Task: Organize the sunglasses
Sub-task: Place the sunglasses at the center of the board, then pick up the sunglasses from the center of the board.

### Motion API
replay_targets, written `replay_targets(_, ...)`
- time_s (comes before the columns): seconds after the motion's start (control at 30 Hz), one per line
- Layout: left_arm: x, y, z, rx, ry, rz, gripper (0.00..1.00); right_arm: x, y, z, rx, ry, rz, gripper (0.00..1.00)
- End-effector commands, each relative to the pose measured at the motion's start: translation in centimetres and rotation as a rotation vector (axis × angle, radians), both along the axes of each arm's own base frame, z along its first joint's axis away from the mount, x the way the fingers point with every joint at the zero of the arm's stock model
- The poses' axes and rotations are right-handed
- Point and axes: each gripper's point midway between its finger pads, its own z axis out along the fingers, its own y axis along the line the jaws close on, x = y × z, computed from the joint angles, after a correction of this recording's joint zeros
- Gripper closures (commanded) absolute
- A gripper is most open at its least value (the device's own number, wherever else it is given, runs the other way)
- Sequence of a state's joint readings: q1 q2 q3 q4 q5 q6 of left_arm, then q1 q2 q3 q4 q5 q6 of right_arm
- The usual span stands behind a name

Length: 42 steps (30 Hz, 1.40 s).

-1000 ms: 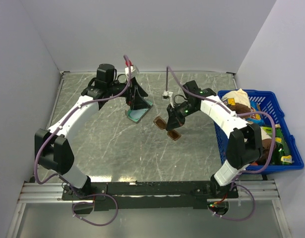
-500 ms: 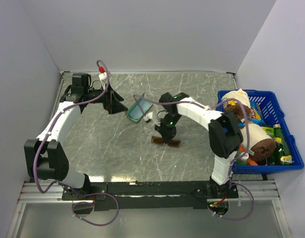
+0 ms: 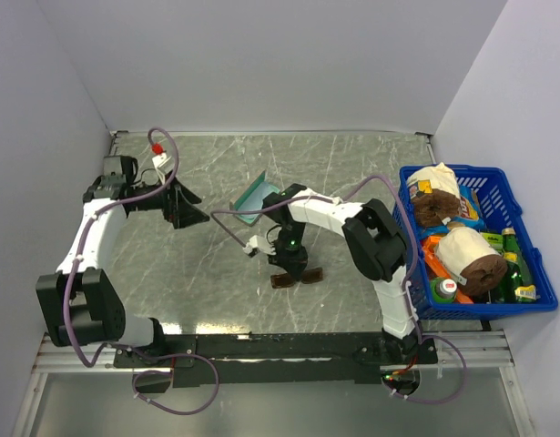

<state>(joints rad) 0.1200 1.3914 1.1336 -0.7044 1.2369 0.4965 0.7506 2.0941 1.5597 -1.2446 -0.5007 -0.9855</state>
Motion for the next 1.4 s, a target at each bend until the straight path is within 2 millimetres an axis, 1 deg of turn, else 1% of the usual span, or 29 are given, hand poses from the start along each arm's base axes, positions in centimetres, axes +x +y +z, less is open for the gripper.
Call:
replay_targets(0.0,-1.2,0.0,1.2,-0.006,-0.089,-0.007,0.03,1.3,0.3,-0.5,-0.021,-0.064,0.039,0.81)
replay_targets(0.03,-1.2,0.0,1.6,-0.001,-0.118,0.0,0.03,1.4,0.3,-0.6,-0.025,-0.072,0.033,0.78)
replay_targets(0.07,-1.3,0.1,1.4,0.004,-0.113,0.011,0.04,1.8,0.6,-0.7,-0.015,-0.088,0.028,0.72)
replay_targets(0.13,-1.3,0.1,1.8,0.01,-0.144,0.02,0.04,2.2,0.8,-0.6,-0.015,-0.13,0.008,0.63)
replay_targets(0.17,-1.5,0.0,1.6,0.007,-0.133,0.023,0.03,2.6,0.8,-0.4,-0.009,-0.153,-0.004,0.56)
replay_targets(0.2,-1.6,0.1,1.8,0.01,-0.143,0.026,0.03,3.3,1.3,0.2,0.022,-0.197,-0.014,0.52)
replay_targets(0.27,-1.6,0.1,1.6,0.011,-0.147,0.031,0.03,3.5,1.3,0.5,0.03,-0.226,-0.037,0.47)
replay_targets(0.3,-1.7,0.1,1.6,0.015,-0.155,0.032,0.04,4.1,1.8,1.2,0.061,-0.269,-0.049,0.46)
replay_targets(0.37,-1.7,0.1,1.5,0.016,-0.154,0.036,0.03,4.4,1.5,1.3,0.057,-0.303,-0.085,0.45)
replay_targets(0.4,-1.8,0.1,1.5,0.018,-0.16,0.037,0.03,5.1,2.0,2.2,0.094,-0.356,-0.1,0.44)
replay_targets(0.43,-1.8,0.1,1.5,0.018,-0.16,0.037,0.04,4.8,1.4,2.0,0.087,-0.36,-0.113,0.41)
replay_targets(0.47,-1.8,0.2,1.3,0.02,-0.16,0.039,0.04,5.2,1.3,2.9,0.103,-0.407,-0.119,0.4)
replay_targets(0.5,-1.8,0.1,1.4,0.021,-0.164,0.039,0.04,5.2,1.1,2.6,0.108,-0.426,-0.134,0.39)
replay_targets(0.53,-1.8,0.2,1.3,0.02,-0.163,0.041,0.04,5.3,1.0,2.7,0.114,-0.443,-0.141,0.36)
replay_targets(0.57,-1.7,0.2,1.3,0.021,-0.169,0.041,0.04,5.5,0.9,3.4,0.126,-0.474,-0.148,0.35)
replay_targets(0.6,-1.7,0.2,1.3,0.021,-0.172,0.042,0.04,5.3,0.5,3.1,0.117,-0.479,-0.153,0.34)
replay_targets(0.7,-1.8,0.1,1.2,0.017,-0.167,0.042,0.04,6.1,0.5,3.3,0.124,-0.525,-0.178,0.32)
replay_targets(0.77,-1.8,0.1,1.2,0.017,-0.168,0.04,0.04,6.7,0.6,3.9,0.146,-0.565,-0.187,0.31)
replay_targets(0.8,-1.8,0.1,1.2,0.019,-0.168,0.039,0.04,6.6,0.1,3.6,0.139,-0.583,-0.179,0.3)
replay_targets(0.83,-1.9,0.1,1.1,0.018,-0.165,0.039,0.03,7.1,0.2,4.3,0.166,-0.624,-0.181,0.28)
replay_targets(0.87,-1.9,0.2,1.1,0.019,-0.171,0.04,0.04,6.9,-0.4,3.6,0.155,-0.63,-0.158,0.27)
replay_targets(0.9,-1.9,0.1,1.0,0.018,-0.17,0.039,0.04,6.9,-0.6,3.6,0.159,-0.64,-0.148,0.24)
replay_targets(0.97,-1.8,0.2,0.9,0.02,-0.17,0.042,0.04,6.8,-1.3,3.4,0.165,-0.631,-0.132,0.22)
replay_targets(1.1,-2.0,0.1,0.9,0.022,-0.17,0.036,0.04,6.3,-1.6,3.2,0.201,-0.58,-0.117,0.19)
replay_targets(1.2,-2.1,0.1,0.9,0.024,-0.176,0.04,0.04,6.7,-1.7,2.9,0.214,-0.6,-0.107,0.17)
replay_targets(1.37,-2.0,0.2,0.9,0.027,-0.185,0.044,0.04,6.7,-2.1,1.6,0.21,-0.616,-0.073,0.14)
